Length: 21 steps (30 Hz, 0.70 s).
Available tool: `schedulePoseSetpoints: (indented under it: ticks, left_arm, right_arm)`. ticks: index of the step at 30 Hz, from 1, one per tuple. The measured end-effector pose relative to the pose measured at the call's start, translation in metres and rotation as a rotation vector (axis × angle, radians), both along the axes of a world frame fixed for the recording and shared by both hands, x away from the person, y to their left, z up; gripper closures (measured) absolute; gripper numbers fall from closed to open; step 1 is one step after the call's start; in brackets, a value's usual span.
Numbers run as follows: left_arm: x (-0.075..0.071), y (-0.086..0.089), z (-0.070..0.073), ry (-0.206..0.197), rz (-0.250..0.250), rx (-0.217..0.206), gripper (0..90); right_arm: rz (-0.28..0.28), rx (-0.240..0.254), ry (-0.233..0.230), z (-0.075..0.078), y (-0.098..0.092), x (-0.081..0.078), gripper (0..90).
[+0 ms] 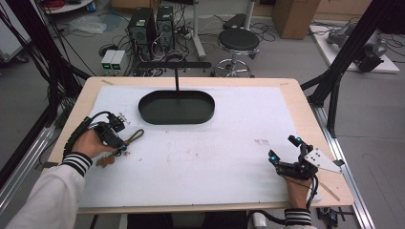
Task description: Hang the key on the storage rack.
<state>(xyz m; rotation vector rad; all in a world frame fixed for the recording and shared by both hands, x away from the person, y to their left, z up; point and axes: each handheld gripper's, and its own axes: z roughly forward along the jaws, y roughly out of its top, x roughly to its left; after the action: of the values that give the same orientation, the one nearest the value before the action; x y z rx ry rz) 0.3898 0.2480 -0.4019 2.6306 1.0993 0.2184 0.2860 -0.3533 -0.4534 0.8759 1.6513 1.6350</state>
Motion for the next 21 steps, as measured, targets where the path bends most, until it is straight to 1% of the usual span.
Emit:
schedulePoseSetpoints:
  ticks: [2,4,6,10,13,15,18,21]
  left_arm:
    - [0.000,0.002,0.001,-0.008,0.001,-0.005,73.0]
    - [0.000,0.003,0.003,-0.033,0.004,-0.010,73.1]
    - [0.000,0.005,0.006,-0.060,0.010,-0.026,73.2]
    - [-0.001,0.008,0.014,-0.119,0.030,-0.073,73.4]
    - [-0.002,0.012,0.020,-0.178,0.045,-0.112,73.4]
    - [-0.002,0.014,0.025,-0.218,0.056,-0.151,73.4]
    - [-0.004,0.016,0.032,-0.305,0.071,-0.196,73.4]
    - [-0.004,0.017,0.039,-0.366,0.088,-0.233,73.4]
  right_arm:
    - [0.001,-0.001,-0.001,0.000,0.000,0.000,2.2]
    - [0.002,0.002,0.002,0.000,0.000,0.000,2.2]
    - [0.001,0.001,-0.001,0.000,0.000,0.000,2.2]
    - [0.001,0.001,0.000,0.000,0.000,0.000,2.2]
    - [0.001,0.003,0.002,0.000,0.000,0.000,2.2]
    - [0.001,0.004,0.000,0.000,0.000,0.000,2.2]
    - [0.001,0.004,0.000,0.000,0.000,0.000,2.2]
    - [0.001,0.004,0.004,0.000,0.000,0.000,2.2]
